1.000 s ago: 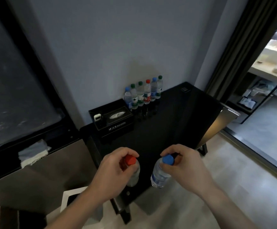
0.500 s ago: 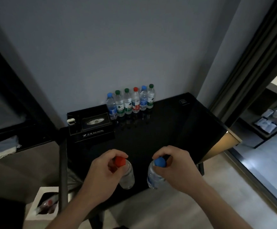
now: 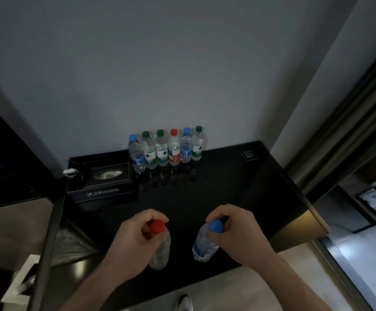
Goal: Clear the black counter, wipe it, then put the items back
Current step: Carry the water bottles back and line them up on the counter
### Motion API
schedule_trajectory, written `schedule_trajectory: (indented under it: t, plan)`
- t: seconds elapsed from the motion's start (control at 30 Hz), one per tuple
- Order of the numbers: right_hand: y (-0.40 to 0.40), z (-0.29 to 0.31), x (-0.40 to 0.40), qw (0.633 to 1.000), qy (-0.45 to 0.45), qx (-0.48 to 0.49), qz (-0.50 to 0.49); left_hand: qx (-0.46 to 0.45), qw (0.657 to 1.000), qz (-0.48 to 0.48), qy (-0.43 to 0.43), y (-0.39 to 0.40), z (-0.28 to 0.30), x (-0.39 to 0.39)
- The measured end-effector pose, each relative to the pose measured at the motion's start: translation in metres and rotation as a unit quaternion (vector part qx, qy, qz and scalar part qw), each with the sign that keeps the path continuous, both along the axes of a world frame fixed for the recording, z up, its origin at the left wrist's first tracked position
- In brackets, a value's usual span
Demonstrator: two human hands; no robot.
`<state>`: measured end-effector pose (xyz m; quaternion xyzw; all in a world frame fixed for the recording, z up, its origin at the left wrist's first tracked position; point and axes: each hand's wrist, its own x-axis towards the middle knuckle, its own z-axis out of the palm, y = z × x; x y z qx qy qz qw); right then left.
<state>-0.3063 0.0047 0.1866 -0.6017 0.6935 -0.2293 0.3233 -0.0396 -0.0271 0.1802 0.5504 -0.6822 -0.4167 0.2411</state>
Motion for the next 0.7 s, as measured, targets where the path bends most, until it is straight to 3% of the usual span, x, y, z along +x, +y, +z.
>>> schedule_trajectory:
  t: [0.4,0.7]
  plan:
    - [-0.101,-0.016,-0.1,0.999,0.022,0.019,-0.013,-0.004,0.999,-0.009,0.031,-0.116,-0.02,-0.101]
    - [-0.182,-0.037,-0.184,0.999,-0.014,0.035,0.004,-0.022,1.0,0.014,-0.006,-0.194,-0.049,-0.196]
